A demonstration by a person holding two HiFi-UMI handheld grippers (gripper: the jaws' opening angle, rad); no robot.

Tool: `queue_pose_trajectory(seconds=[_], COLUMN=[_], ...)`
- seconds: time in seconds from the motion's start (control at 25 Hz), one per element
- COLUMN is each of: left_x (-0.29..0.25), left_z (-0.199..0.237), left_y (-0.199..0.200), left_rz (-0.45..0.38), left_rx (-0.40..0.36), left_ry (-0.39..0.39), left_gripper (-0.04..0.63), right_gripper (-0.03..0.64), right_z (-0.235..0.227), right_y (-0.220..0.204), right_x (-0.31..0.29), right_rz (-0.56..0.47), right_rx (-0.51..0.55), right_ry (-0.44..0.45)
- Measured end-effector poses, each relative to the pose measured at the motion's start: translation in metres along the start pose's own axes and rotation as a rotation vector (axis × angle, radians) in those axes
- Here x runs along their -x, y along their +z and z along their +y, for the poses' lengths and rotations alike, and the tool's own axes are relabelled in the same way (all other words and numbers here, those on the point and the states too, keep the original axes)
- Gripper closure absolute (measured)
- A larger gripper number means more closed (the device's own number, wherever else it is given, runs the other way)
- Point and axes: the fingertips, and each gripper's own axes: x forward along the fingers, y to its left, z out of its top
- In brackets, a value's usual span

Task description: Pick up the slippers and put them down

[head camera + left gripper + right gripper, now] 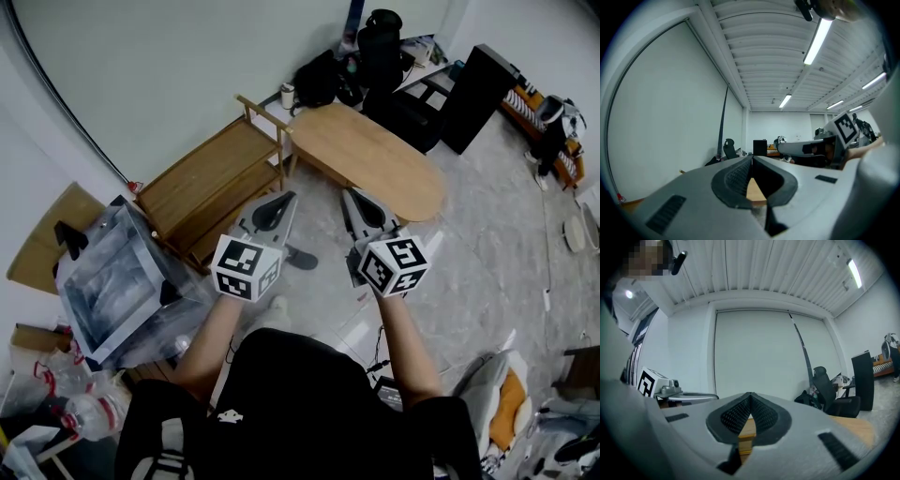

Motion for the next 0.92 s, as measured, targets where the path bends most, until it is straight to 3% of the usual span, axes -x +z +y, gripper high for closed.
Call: queue_pose_trajectory(seconds=[0.92], left_x=[-0.0005], left_z=[0.0014], left_y=[0.0069], left_rz=[-0.021], left_rx=[-0.002], left_ry=[0.008], left_gripper=[0.588], right_gripper=[0.620], right_z=[0.0009], right_y=[0.0040], right_x=[-0.0013], right_rz=[-0.008], right_rx=[0.014], right_ry=[0.005])
